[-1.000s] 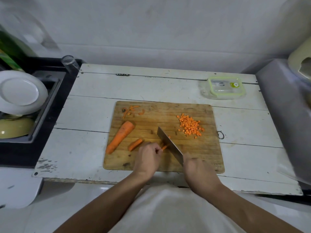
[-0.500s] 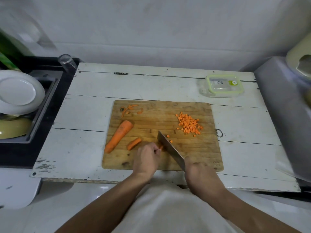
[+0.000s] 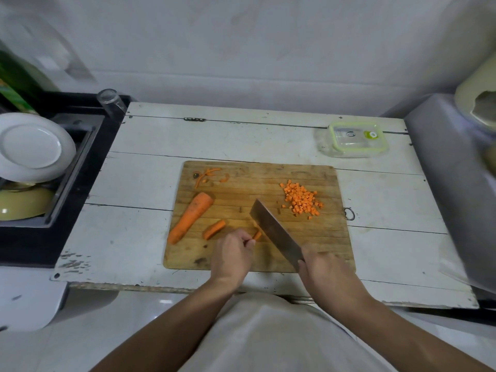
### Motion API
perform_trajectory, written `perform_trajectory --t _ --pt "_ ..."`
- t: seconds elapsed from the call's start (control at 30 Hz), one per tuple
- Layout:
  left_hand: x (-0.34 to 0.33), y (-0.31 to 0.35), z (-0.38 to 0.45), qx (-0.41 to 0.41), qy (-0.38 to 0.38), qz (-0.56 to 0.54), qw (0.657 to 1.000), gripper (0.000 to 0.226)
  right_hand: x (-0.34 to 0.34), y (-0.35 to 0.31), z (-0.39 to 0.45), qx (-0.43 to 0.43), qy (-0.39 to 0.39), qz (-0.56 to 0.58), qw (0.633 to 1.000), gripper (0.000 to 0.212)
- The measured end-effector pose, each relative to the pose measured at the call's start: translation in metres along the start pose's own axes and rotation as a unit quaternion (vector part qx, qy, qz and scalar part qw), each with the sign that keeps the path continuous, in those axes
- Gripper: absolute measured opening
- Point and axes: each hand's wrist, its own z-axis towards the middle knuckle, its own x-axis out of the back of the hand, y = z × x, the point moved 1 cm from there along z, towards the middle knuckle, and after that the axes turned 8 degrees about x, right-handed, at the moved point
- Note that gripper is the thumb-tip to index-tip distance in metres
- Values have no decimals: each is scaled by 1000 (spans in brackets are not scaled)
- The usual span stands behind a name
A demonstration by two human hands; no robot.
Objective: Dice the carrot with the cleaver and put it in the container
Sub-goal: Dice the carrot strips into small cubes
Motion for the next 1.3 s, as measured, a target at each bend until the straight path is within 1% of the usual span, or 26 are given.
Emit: perform_trajectory --t 0.03,0.1,0.13,0.27,0.43,0.53,0.63,0.7,0.77,0.87,0.93,1.03,1.2,1.3 --pt "0 2 0 3 5 8 1000 11 -2 -3 -1 3 -16 -21 1000 13" --pt "0 5 1 5 12 20 1000 13 -12 -11 1 17 -45 -63 997 26" --pt "0 6 0 3 15 25 1000 14 -17 -13 6 18 -46 -68 996 29" --pt "3 6 -3 -3 23 38 999 15 -20 -16 32 -24 -5 -10 1000 16" --pt "2 -4 -4 0 -3 25 1000 13 -5 -8 16 -13 6 5 1000 15" --pt "1 -5 -4 5 -4 30 1000 15 -4 -6 0 4 -11 -20 1000 9" --pt "1 0 -4 10 4 54 998 16 -13 -10 -5 13 -56 -45 997 16" --pt "1 1 -2 12 6 57 998 16 -19 -15 2 30 -70 -65 995 23" --pt "2 2 -2 16 9 61 998 16 -20 -21 17 25 -54 -67 996 25" --pt "2 1 -4 10 10 52 999 15 -16 -25 35 -5 -11 -5 1000 15" --pt "2 -3 -6 10 -4 27 1000 11 -10 -20 32 -6 -3 14 1000 12" --pt "1 -11 -6 7 -10 -4 1000 6 0 -10 11 4 0 15 1000 13" --pt "2 -8 -6 12 1 0 1000 12 -5 -5 -5 18 -39 -10 999 9" --pt "1 -3 -6 15 6 17 1000 13 -20 -9 -1 34 -68 -57 996 20"
